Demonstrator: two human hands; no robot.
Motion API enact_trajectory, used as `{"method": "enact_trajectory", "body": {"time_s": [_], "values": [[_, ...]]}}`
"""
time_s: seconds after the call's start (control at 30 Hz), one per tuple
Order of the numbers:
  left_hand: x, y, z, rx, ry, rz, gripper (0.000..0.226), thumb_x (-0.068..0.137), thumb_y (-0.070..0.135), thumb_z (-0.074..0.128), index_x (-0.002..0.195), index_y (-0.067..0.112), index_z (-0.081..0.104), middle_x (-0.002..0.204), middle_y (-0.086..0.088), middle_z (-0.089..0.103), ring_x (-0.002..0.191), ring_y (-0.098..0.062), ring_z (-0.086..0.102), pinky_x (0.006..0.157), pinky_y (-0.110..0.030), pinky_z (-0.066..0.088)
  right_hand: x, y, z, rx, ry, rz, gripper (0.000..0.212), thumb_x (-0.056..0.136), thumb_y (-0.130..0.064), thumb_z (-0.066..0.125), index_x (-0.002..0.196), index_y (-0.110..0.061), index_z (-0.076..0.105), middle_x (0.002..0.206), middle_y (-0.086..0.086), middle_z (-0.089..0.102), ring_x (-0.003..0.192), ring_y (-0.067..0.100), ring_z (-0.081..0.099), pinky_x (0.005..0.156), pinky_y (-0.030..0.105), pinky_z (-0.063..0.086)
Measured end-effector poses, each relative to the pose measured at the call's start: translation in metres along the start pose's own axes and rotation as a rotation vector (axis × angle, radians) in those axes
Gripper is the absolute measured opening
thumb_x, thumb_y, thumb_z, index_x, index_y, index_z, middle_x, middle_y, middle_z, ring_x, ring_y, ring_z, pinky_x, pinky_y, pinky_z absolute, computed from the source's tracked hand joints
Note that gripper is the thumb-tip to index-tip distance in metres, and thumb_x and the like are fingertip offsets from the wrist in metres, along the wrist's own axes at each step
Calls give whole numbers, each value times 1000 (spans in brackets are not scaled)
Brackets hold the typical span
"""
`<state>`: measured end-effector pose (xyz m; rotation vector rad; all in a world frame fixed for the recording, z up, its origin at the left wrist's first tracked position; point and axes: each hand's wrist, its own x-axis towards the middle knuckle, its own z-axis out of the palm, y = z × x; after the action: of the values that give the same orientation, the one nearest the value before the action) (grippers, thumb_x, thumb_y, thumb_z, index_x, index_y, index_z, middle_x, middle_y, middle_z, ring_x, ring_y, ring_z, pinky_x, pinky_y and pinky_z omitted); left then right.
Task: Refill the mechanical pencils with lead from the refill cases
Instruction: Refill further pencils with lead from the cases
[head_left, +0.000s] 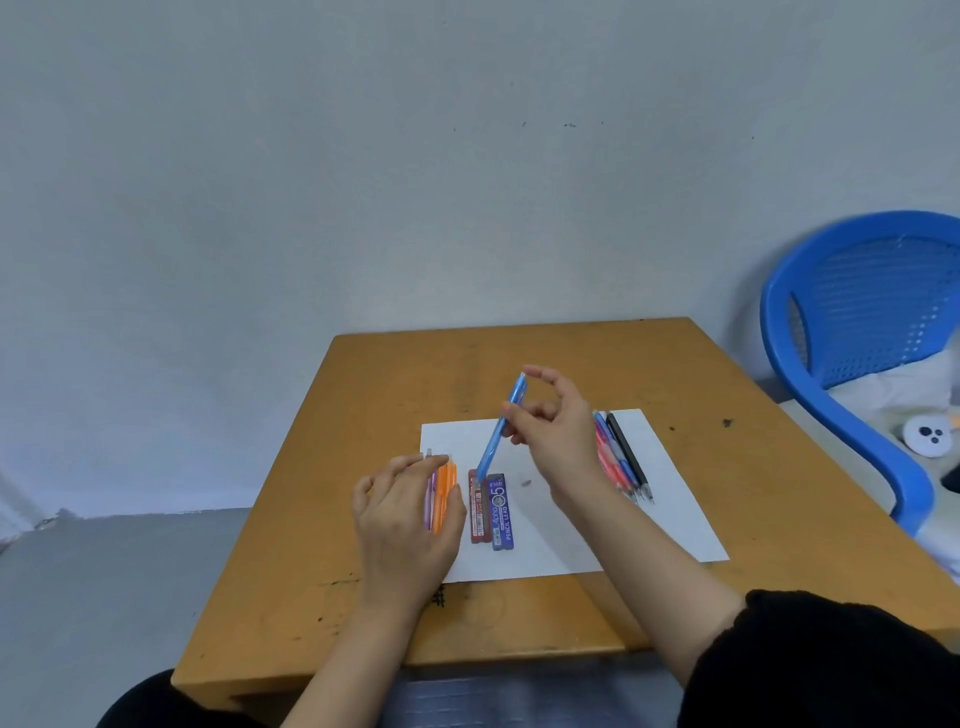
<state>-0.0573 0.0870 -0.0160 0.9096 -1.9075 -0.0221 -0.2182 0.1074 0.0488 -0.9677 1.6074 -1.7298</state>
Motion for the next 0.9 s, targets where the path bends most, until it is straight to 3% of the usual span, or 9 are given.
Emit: {"method": "enact_trajectory", "body": {"time_s": [0.13,0.3,0.4,0.63,0.9], "values": [[-1,-7,7,79,-71,-89,34,86,30,46,104,16,70,104,3,71,109,-12,53,89,-28,27,11,-3,-20,-134,-6,78,42,83,-2,68,119,-18,55,85,25,66,59,11,62,52,17,47],[-3,-10,13,226,-206,-138,36,81,27,44,93,17,76,102,1,73,104,-21,64,88,-34,28,14,5,-36,-369,-71,186,39,82,-2,68,116,-18,57,79,15,67,58,14,63,47,16,44],[-5,-10,17,285,-317,-204,32,77,25,51,96,18,76,103,1,74,106,-20,64,89,-35,28,12,13,-41,-466,-131,248,39,81,-3,68,115,-19,57,85,17,68,64,15,63,46,15,44],[-4,-7,14,243,-360,-288,28,87,19,60,113,19,71,120,2,68,119,-16,55,99,-37,30,13,25,-43,-595,-272,317,41,81,-6,71,119,-16,59,78,6,65,66,14,63,62,24,50],[-2,-6,11,233,-367,-316,30,91,22,57,118,20,68,124,3,65,122,-15,52,100,-34,26,14,30,-44,-671,-289,287,34,85,-12,69,117,-17,63,79,4,65,73,13,63,76,27,56]]}}
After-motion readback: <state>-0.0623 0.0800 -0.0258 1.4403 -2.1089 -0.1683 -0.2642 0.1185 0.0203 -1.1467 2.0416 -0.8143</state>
